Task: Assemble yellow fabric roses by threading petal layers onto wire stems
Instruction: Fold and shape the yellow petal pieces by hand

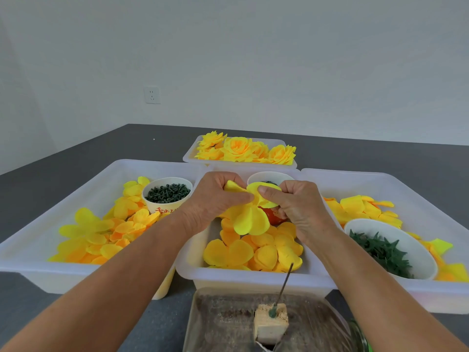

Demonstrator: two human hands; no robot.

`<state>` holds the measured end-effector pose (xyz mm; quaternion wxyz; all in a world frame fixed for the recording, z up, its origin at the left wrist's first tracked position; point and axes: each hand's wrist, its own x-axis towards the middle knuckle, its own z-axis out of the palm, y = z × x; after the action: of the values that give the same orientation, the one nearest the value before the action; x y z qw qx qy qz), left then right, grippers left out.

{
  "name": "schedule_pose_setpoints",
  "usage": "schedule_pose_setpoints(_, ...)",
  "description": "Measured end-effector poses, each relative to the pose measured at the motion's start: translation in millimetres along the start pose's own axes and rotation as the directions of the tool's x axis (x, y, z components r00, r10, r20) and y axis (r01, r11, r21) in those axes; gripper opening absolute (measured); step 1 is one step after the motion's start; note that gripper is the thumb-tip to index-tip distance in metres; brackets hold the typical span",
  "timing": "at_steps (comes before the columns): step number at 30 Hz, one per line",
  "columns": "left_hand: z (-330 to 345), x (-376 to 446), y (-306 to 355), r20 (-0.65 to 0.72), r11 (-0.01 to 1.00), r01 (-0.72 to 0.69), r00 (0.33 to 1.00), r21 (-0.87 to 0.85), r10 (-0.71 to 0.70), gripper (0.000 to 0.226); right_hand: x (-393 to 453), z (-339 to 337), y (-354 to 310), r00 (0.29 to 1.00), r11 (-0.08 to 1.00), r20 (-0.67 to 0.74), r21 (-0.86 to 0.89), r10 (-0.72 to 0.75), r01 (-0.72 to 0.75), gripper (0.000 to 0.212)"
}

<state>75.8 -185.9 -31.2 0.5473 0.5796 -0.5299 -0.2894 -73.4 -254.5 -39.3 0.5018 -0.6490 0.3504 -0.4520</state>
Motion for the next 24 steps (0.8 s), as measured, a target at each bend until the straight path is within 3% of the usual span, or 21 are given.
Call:
schedule_pose_setpoints(5, 0.6, 0.6, -0.7, -0.043, 0.998, -0.067, 0.997, -0.016, 0.066, 0.015, -1.3, 1.4, -2.8, 0.999, 0.999, 0.044, 0.036, 0.019, -0.02, 0.047)
schedule_pose_setpoints(7, 1.0, 1.2, -0.9, -0.062, 0.995, -0.073, 0.996, -0.071, 0.069, 0.016, -1.6, 0.5, -3.7, 0.997, 0.997, 0.055, 0.049, 0.054, -0.057, 0.052)
schedule_pose_setpoints(12, 2.4, 0.4, 1.3, -0.133, 0.981, -0.113, 0.987, -0.154, 0.093, 0.015, 0.6, -0.9, -6.8, 0.98, 0.963, 0.107, 0.196, 0.165, -0.183, 0.043)
schedule_pose_setpoints(16, 1.0, -3.4, 2.0, -0.041, 0.979, -0.188, 0.982, -0.074, 0.186, 0.023, 0.0, -1.1, -6.2, 0.969, 0.964, 0.166, 0.162, 0.183, -0.21, 0.039)
schedule_pose_setpoints(19, 5.2, -5.1, 4.2, 0.001, 0.977, -0.213, 0.977, -0.01, 0.213, 0.021, -1.7, 0.0, -5.2, 0.968, 0.978, 0.188, 0.093, 0.165, -0.185, 0.047)
schedule_pose_setpoints(24, -1.1, -2.4, 6.1, -0.167, 0.963, -0.153, 0.979, -0.22, 0.117, 0.012, 1.2, -0.3, -7.2, 0.972, 0.957, 0.149, 0.202, 0.182, -0.21, 0.046)
